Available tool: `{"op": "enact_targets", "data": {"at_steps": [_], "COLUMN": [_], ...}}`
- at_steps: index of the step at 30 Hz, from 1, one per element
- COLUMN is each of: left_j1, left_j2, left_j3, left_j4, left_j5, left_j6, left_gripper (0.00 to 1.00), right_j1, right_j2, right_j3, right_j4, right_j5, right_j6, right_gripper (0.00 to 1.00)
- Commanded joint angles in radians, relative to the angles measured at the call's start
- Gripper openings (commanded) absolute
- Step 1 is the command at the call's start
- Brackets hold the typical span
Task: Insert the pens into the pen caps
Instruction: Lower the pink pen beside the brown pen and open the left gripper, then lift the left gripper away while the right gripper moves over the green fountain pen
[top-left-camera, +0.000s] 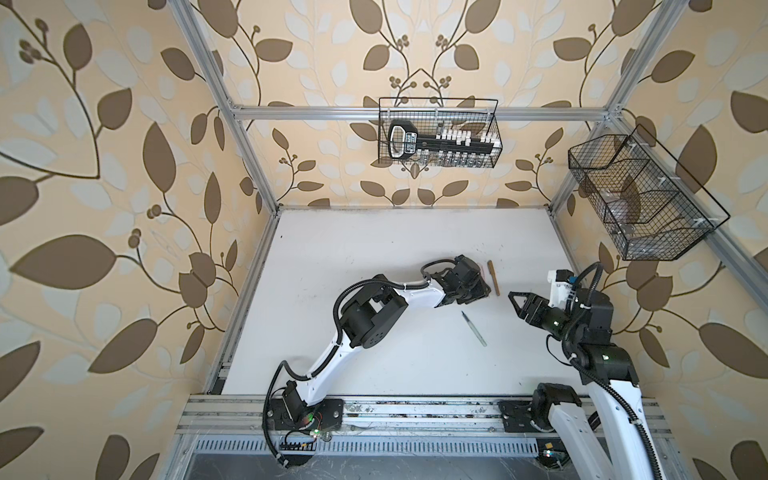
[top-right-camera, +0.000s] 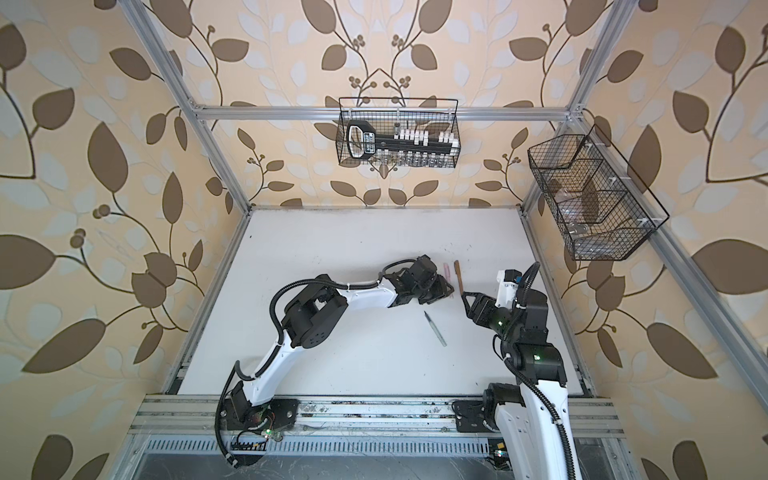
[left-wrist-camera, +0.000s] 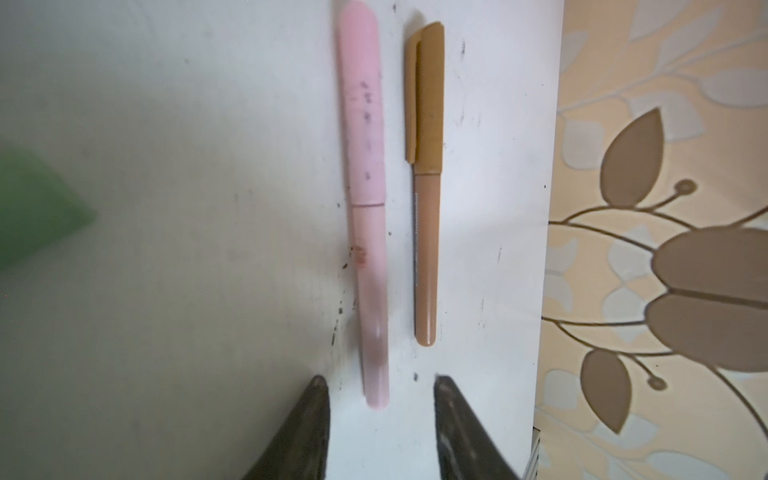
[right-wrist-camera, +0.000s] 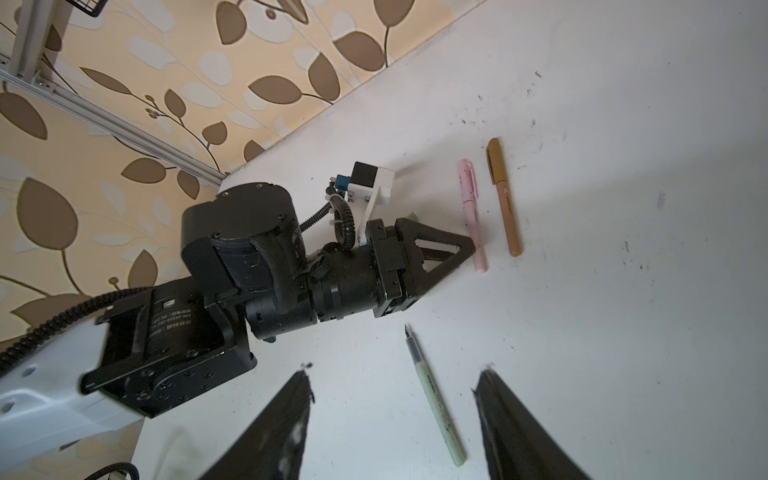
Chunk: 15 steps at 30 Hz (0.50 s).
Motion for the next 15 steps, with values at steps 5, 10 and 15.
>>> {"op": "enact_targets", "data": {"at_steps": [5, 10, 15], "left_j1": [-0.008, -0.001, 0.009], "left_j2": [-0.070, -0.210, -0.436], "left_j3": [-0.012, -0.102, -0.198], "left_j4": [-0.150, -0.194, -0.225], "left_j5": [-0.070, -0.177, -0.312], "left_j6": [0.090, 0.179, 0.326], "left_gripper": [0.55, 0.63, 0.69], "right_j1": [-0.005, -0.005, -0.002], "right_j2": [0.001, 0.020, 0.035], "right_j3": [0.060, 0.070, 0.059], "right_j4": [-0.051, -0.073, -0.105], "right_j5": [-0.027, -0.034, -0.002], "right_j6": [-0.026, -0.034, -0.044], "right_gripper": [0.66, 0.66, 0.65]}}
